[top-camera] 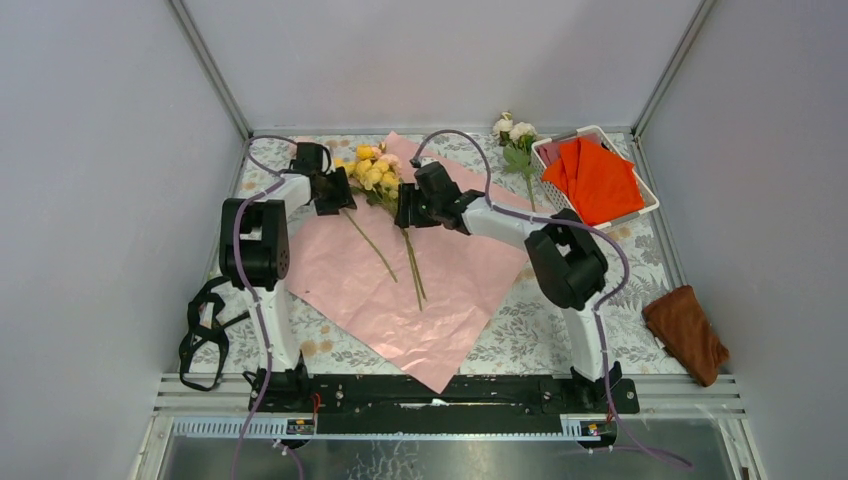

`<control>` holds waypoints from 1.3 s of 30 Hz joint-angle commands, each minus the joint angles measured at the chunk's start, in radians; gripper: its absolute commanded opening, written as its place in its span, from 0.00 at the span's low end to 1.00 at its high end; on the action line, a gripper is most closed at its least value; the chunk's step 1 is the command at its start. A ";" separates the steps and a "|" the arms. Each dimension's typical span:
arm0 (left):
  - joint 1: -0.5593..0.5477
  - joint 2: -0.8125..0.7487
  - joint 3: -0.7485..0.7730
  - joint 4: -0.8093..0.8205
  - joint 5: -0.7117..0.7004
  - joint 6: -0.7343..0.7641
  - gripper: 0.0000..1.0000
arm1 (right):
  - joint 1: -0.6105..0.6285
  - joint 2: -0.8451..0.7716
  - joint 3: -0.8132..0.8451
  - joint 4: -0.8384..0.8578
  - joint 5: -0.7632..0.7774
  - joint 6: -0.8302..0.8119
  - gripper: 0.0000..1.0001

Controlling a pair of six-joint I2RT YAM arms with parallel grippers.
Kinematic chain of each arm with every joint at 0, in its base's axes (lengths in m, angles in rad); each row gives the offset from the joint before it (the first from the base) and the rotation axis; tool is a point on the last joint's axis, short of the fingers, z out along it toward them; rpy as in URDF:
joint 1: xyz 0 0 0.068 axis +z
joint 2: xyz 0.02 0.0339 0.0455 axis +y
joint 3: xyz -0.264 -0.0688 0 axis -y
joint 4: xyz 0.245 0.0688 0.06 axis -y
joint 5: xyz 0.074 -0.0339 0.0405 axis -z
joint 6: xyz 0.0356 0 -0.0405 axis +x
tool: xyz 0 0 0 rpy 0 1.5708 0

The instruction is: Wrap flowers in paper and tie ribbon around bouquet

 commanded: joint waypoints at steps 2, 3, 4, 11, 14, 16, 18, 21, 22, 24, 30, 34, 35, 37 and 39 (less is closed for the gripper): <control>-0.030 0.070 0.057 0.037 -0.060 -0.049 0.59 | -0.026 -0.164 -0.090 -0.045 0.050 -0.058 0.63; -0.036 0.080 0.064 0.031 -0.073 -0.055 0.59 | -0.030 -0.161 -0.102 -0.041 0.043 -0.051 0.62; -0.043 0.093 0.072 0.024 -0.083 -0.062 0.57 | -0.031 -0.156 -0.108 -0.039 0.039 -0.049 0.61; -0.075 0.116 0.051 0.008 -0.091 -0.075 0.34 | -0.033 -0.100 -0.102 -0.016 0.028 -0.029 0.55; -0.111 0.086 0.011 0.018 -0.088 -0.052 0.24 | -0.045 -0.083 -0.102 -0.001 0.008 -0.011 0.53; -0.139 0.069 -0.019 0.029 -0.089 -0.031 0.16 | -0.052 -0.071 -0.097 0.004 -0.010 -0.002 0.51; -0.167 0.068 -0.035 0.030 -0.102 0.002 0.10 | -0.055 -0.055 -0.090 0.004 -0.037 0.008 0.50; -0.194 0.069 -0.053 0.021 -0.109 0.040 0.06 | -0.055 -0.051 -0.087 0.004 -0.061 0.008 0.48; -0.204 0.057 -0.065 0.021 -0.110 0.051 0.06 | -0.056 -0.061 -0.090 -0.001 -0.056 0.002 0.48; -0.216 0.039 -0.089 0.023 -0.087 0.050 0.07 | -0.063 -0.099 -0.103 -0.012 -0.031 -0.021 0.48; -0.229 0.025 -0.085 0.019 -0.012 0.024 0.12 | -0.224 -0.230 -0.158 -0.139 0.106 -0.111 0.52; -0.229 0.022 -0.074 0.013 0.018 0.014 0.13 | -0.344 -0.244 -0.159 -0.245 0.329 -0.220 0.58; -0.229 0.019 -0.074 0.011 0.024 0.012 0.14 | -0.366 -0.231 -0.146 -0.267 0.384 -0.245 0.61; -0.229 0.012 -0.072 0.009 0.032 0.012 0.16 | -0.404 -0.190 -0.105 -0.307 0.436 -0.287 0.65; -0.229 0.002 -0.070 0.003 0.049 0.010 0.18 | -0.428 -0.131 -0.058 -0.331 0.474 -0.326 0.65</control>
